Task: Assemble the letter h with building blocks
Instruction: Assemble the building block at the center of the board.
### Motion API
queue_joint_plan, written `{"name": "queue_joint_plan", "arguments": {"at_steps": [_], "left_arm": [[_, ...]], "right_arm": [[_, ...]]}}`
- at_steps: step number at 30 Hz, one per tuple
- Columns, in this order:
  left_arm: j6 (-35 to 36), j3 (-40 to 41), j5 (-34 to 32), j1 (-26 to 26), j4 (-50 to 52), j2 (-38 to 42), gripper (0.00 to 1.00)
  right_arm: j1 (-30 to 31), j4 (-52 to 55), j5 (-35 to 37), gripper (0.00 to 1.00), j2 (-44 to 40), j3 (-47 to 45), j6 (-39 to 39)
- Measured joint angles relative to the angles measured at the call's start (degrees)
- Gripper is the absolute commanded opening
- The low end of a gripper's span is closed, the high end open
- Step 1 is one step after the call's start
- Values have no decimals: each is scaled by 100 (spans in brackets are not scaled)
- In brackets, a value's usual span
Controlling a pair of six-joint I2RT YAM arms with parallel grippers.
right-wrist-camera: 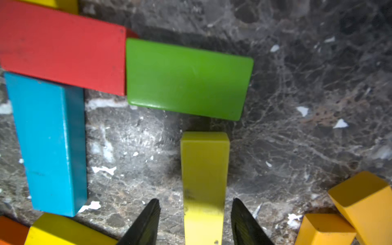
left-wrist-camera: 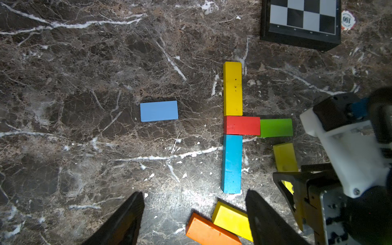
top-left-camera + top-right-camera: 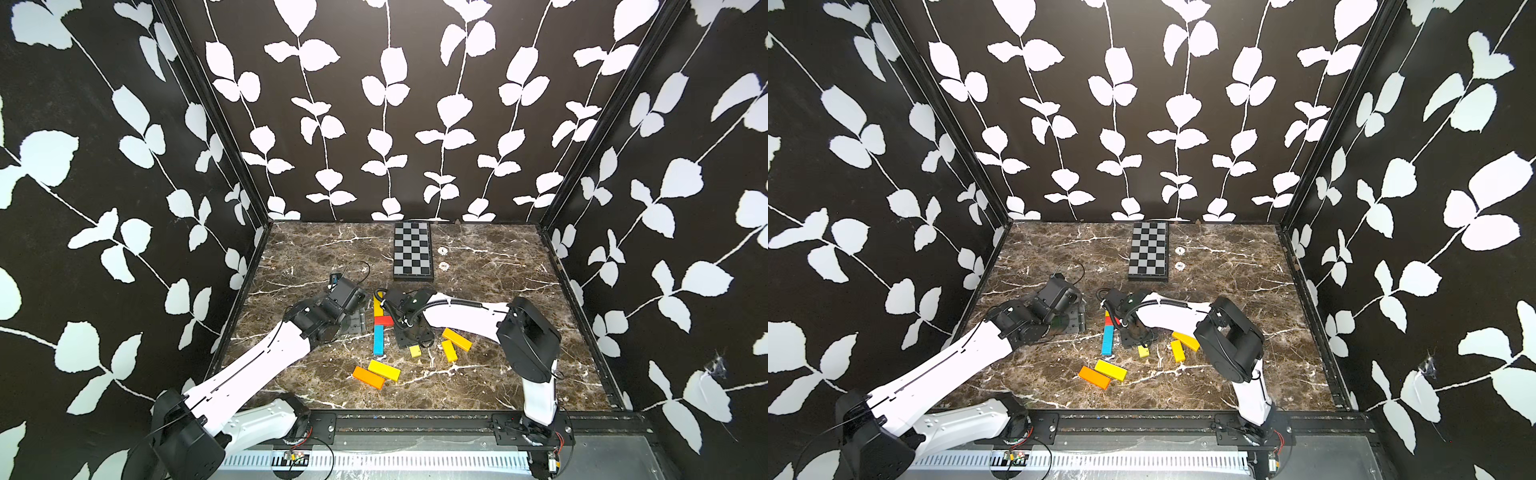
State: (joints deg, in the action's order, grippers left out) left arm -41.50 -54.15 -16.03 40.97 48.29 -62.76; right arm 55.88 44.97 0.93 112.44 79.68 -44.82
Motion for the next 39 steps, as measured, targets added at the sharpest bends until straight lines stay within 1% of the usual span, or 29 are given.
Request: {"name": "queue_joint_plan", "arguments": {"at_steps": [5, 14, 17, 24, 29, 32, 35, 39], "left_arm": [[17, 24, 17, -4, -35, 0, 78], [48, 142, 74, -20, -120, -90, 78], [57, 201, 103, -20, -153, -105, 78], [59, 251, 170, -20, -232, -160, 77], [61, 267, 188, -20, -251, -179, 77], [61, 284, 192, -20, -273, -179, 77], [61, 297, 192, -20, -284, -181, 77], [63, 310, 199, -20, -313, -184, 77]], "right_arm": [[-9, -70, -57, 56, -114, -101, 28], [-146, -164, -155, 52, -166, -162, 63], [-168, -227, -184, 47, -125, -162, 72], [-208, -275, -205, 43, 94, -162, 74], [-234, -275, -201, 33, 105, -162, 17], [-254, -275, -205, 29, 107, -160, -20], [-258, -280, -208, 22, 109, -151, -103], [-264, -284, -227, 20, 118, -140, -225]]}}
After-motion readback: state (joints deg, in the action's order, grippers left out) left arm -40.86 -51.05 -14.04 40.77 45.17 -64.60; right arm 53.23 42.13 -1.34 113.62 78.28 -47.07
